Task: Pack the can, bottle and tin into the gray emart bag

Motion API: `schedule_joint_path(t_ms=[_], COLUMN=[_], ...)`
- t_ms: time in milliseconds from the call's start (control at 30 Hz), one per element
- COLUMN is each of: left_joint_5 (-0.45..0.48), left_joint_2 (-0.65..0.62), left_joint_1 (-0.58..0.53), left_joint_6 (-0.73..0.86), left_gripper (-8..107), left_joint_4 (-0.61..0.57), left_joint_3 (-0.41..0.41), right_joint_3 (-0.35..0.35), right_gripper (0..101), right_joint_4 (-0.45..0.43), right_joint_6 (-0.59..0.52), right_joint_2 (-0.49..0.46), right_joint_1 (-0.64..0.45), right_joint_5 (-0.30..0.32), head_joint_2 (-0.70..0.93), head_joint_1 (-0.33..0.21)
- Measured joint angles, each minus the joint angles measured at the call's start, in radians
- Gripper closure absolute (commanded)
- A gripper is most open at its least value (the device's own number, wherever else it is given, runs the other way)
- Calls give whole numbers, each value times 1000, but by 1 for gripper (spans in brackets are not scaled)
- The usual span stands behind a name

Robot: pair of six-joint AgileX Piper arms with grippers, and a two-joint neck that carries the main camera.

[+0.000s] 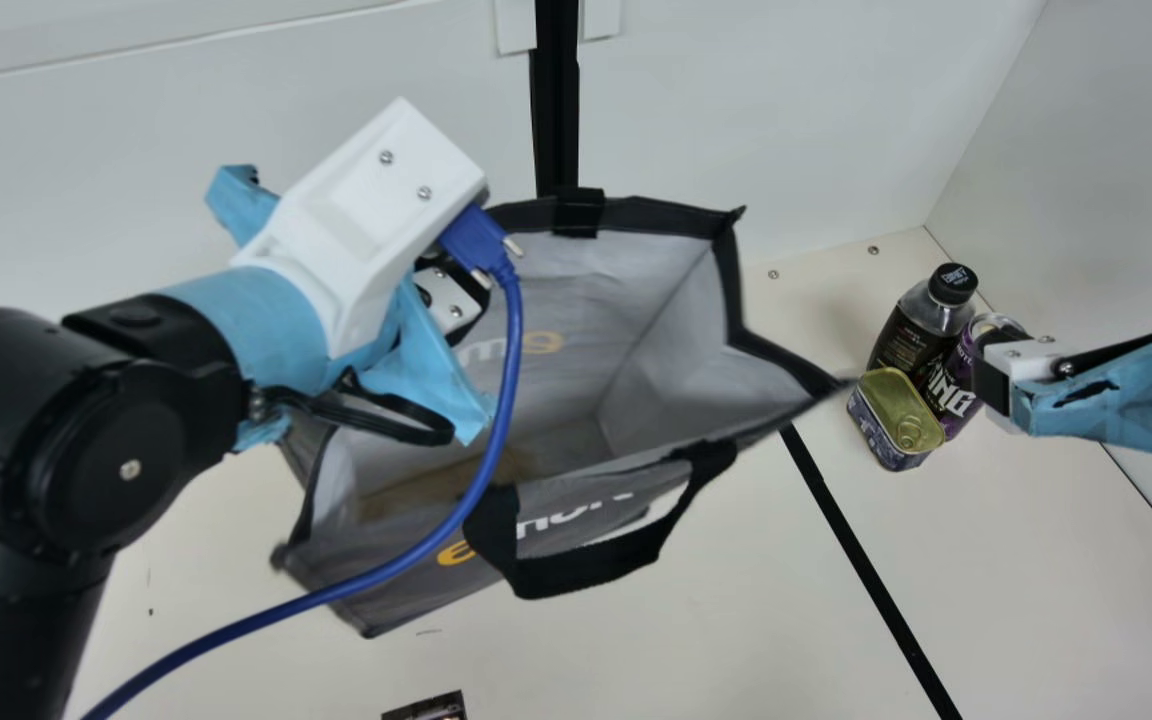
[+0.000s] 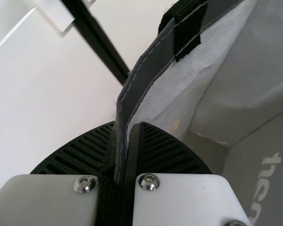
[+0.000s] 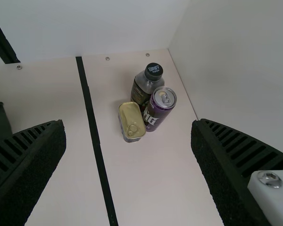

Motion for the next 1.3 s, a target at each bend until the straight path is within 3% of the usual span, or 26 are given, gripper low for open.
schedule_joint_path(t_ms=[700, 1000, 1300], left_joint_5=[0, -4, -27], left_joint_2=[-135, -203, -284], left_joint_1=[31, 23, 13], left_joint_6=[-225, -326, -453], left_gripper=[89, 89, 89], left_joint_4=[292, 446, 637], left_joint_3=[113, 191, 320], right_joint_3=[0, 0, 0], right_gripper=[10, 10, 10], right_joint_4=[0, 0, 0], right_joint_6=[0, 0, 0], right_joint_2=[0, 0, 0], right_joint_1=[0, 0, 0], right_joint_5=[0, 0, 0], head_joint_2=[0, 0, 0], head_joint_1=[0, 0, 0])
